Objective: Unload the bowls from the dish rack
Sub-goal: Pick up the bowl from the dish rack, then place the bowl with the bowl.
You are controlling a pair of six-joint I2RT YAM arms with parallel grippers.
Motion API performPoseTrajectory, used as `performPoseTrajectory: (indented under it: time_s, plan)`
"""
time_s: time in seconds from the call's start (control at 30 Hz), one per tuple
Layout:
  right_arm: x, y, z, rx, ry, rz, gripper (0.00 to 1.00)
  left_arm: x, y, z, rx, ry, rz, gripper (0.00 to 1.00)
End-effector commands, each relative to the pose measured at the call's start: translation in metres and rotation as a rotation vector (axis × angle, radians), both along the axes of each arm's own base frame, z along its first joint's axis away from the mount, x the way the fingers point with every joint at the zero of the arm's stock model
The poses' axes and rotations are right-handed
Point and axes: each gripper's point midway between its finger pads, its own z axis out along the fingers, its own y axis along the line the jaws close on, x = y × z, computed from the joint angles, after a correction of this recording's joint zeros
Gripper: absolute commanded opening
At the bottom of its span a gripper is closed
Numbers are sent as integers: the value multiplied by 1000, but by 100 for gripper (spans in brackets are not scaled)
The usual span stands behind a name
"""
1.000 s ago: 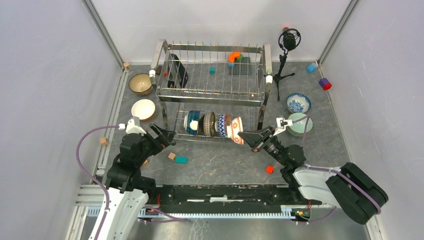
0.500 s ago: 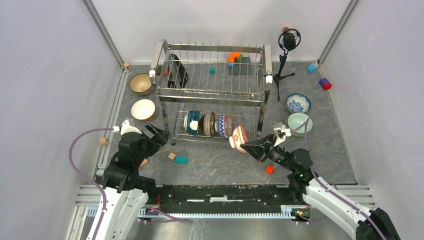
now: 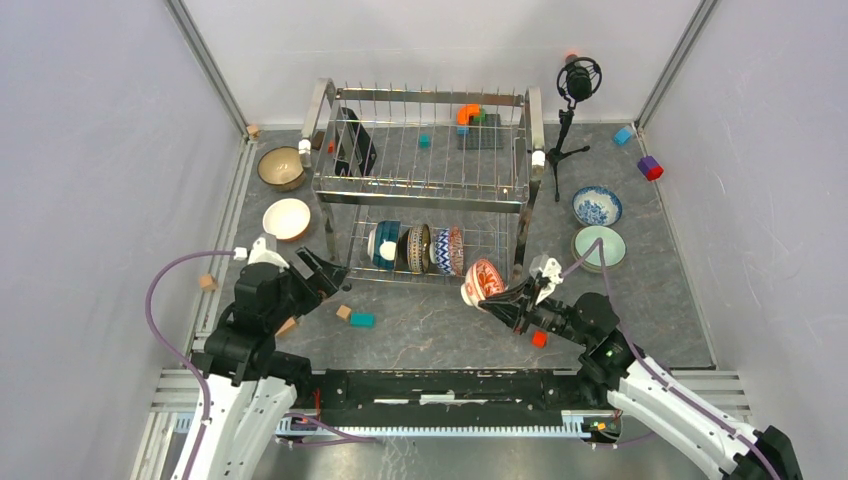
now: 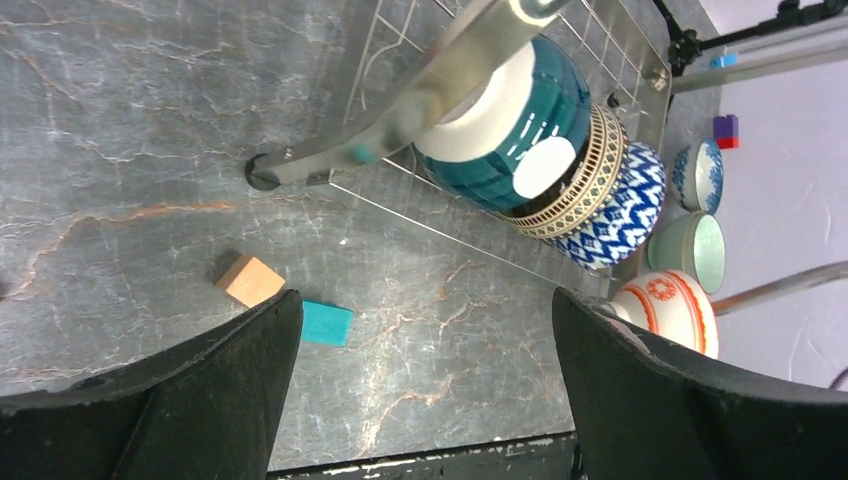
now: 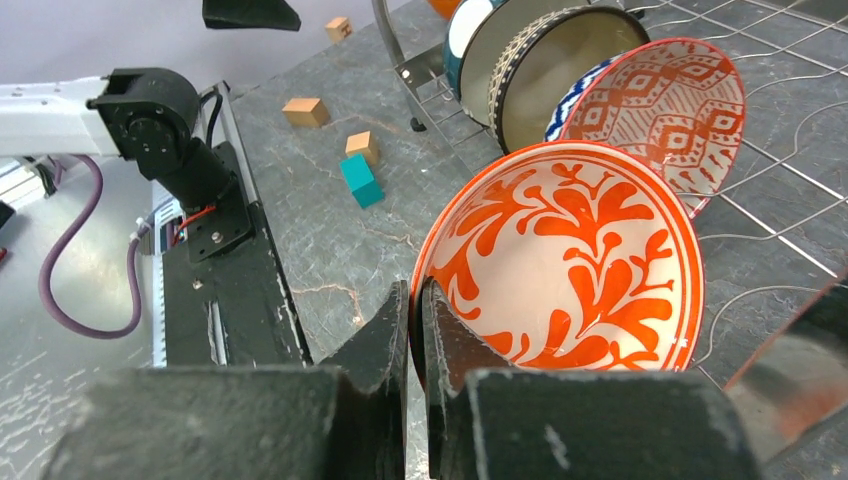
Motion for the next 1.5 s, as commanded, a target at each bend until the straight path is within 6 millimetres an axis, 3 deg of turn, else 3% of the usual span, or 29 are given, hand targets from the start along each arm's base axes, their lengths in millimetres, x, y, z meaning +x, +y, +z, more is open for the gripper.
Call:
performPoseTrajectory:
  time_s: [0.0,0.33,0.7,0.9,1.17,1.47]
  plan:
    - [4,5,13,-26,-51,-15,0,-2,-14,22,-16,-74,-104,100]
    - [-3,32,25,-89,-94,15,0,-8,-37,20,-31,-76,-209,100]
    - [-1,43,27,-218,-154,-17,0,-25,-100,17,135,-91,-324,100]
    - [-5,42,30,-270,-192,-18,0,-31,-123,18,137,-88,-350,100]
    - [-13,45,40,-282,-230,-14,0,-33,-134,25,69,-111,-378,100]
    - [-26,58,45,-374,-312,10,0,-31,-133,26,133,-131,-407,100]
